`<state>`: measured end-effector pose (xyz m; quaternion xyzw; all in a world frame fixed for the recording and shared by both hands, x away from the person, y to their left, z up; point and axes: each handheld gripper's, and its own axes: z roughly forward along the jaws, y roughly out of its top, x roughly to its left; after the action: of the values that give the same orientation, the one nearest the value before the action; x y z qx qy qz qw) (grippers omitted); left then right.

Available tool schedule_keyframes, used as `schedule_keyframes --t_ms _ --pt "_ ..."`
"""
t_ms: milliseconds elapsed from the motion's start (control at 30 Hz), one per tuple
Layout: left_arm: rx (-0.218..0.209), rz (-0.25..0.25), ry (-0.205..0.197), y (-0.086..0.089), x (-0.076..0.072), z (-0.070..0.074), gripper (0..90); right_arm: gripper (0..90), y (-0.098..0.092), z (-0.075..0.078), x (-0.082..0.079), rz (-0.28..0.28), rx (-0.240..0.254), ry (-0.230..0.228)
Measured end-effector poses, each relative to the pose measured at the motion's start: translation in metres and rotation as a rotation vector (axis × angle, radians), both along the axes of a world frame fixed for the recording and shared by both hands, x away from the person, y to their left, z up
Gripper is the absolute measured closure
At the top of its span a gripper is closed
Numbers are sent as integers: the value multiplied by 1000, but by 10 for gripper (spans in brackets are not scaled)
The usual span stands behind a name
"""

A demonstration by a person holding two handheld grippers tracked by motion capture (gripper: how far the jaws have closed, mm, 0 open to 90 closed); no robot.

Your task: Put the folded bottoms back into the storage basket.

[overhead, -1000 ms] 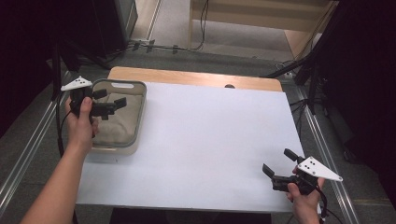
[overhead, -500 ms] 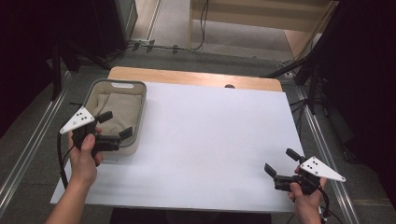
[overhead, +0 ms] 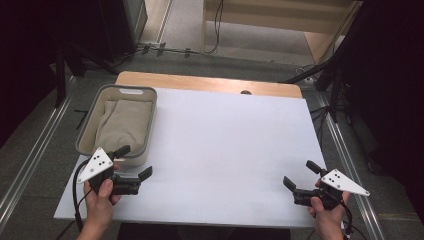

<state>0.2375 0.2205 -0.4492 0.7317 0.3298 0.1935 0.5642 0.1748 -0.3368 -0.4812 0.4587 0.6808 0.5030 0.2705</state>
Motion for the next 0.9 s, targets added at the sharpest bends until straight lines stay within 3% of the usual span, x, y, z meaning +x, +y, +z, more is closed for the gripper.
schedule_keyframes --t_ms 333,633,900 --pt "13 -7 -3 5 -19 -15 0 0 -4 -5 -5 -18 5 10" --pt "46 15 7 7 -19 -22 0 0 -11 -9 -9 -42 9 6" --pt "39 15 11 9 -19 -23 0 0 -10 -10 -10 -41 8 11"
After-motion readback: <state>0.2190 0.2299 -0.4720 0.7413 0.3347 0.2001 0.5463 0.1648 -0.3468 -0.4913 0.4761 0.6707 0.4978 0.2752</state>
